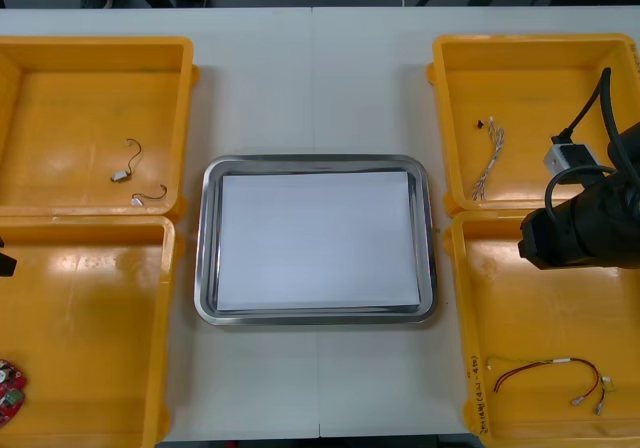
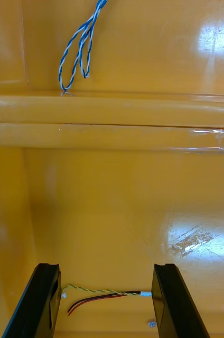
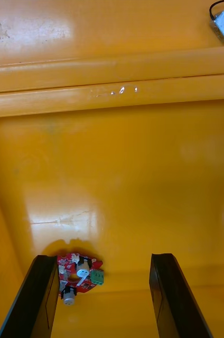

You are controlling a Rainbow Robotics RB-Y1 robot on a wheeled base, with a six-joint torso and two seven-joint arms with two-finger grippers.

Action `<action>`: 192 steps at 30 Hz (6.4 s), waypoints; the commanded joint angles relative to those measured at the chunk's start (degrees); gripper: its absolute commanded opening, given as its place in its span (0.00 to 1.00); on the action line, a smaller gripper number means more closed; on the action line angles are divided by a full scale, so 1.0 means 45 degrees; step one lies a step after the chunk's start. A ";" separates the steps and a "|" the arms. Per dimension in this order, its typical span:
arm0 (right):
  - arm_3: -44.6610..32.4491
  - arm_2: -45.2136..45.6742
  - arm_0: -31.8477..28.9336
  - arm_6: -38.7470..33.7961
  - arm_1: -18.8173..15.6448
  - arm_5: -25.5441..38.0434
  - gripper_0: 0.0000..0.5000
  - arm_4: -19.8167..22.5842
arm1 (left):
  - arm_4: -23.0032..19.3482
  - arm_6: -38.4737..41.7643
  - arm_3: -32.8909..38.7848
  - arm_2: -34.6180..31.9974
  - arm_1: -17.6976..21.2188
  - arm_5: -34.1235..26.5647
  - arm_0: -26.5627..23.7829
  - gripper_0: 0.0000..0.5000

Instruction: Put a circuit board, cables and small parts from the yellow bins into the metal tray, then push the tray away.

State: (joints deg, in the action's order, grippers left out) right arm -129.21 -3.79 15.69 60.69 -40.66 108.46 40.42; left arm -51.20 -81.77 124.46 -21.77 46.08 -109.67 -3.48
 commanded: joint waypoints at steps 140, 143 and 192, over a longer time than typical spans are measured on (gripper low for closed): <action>0.0412 0.0666 -0.0341 -0.3975 -0.0808 0.0343 1.00 0.0432 | 0.0127 0.0690 0.0096 -0.1138 -0.0240 -0.0072 0.2336 1.00; 0.0393 0.0666 -0.0420 -0.5010 -0.0925 0.0343 1.00 0.0471 | 0.0127 0.0612 0.0115 -0.1138 -0.0240 0.0173 0.2727 1.00; 0.1701 0.1916 -0.4482 -1.4053 -0.1257 -0.3027 1.00 0.1038 | 0.1514 -0.7376 -0.1389 -0.0962 -0.2623 0.4157 0.5090 1.00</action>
State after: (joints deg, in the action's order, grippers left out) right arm -121.32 5.24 -2.41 0.09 -45.27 95.12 45.71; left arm -45.55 -106.54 117.94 -27.30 35.09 -91.81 18.29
